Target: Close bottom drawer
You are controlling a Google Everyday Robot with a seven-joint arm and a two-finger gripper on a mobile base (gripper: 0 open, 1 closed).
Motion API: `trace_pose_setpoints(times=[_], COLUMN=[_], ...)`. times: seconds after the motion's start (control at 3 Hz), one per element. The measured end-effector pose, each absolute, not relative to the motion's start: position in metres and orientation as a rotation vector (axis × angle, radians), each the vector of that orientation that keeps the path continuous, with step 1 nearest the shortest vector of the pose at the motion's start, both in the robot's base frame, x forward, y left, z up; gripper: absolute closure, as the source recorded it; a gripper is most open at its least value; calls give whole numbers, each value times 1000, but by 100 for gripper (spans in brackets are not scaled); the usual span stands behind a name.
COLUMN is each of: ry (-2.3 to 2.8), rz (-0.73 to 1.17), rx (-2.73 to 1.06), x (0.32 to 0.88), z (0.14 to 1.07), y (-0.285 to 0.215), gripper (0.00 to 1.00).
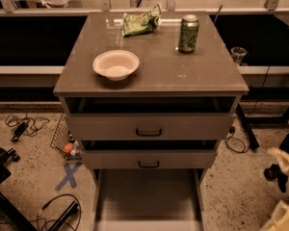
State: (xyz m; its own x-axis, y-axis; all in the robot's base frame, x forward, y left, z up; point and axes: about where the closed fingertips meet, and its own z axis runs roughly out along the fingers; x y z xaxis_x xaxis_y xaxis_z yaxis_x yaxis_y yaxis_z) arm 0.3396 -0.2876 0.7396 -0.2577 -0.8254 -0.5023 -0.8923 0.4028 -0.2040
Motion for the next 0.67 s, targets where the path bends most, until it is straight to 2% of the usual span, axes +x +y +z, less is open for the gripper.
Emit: trace_pose_setpoints(times=[0.33, 0.67], ry=[2163, 2165], rz=[227, 243], rx=[-1444, -1439], x=[315, 314], z=[676, 665], y=[-299, -299], gripper=[0, 0])
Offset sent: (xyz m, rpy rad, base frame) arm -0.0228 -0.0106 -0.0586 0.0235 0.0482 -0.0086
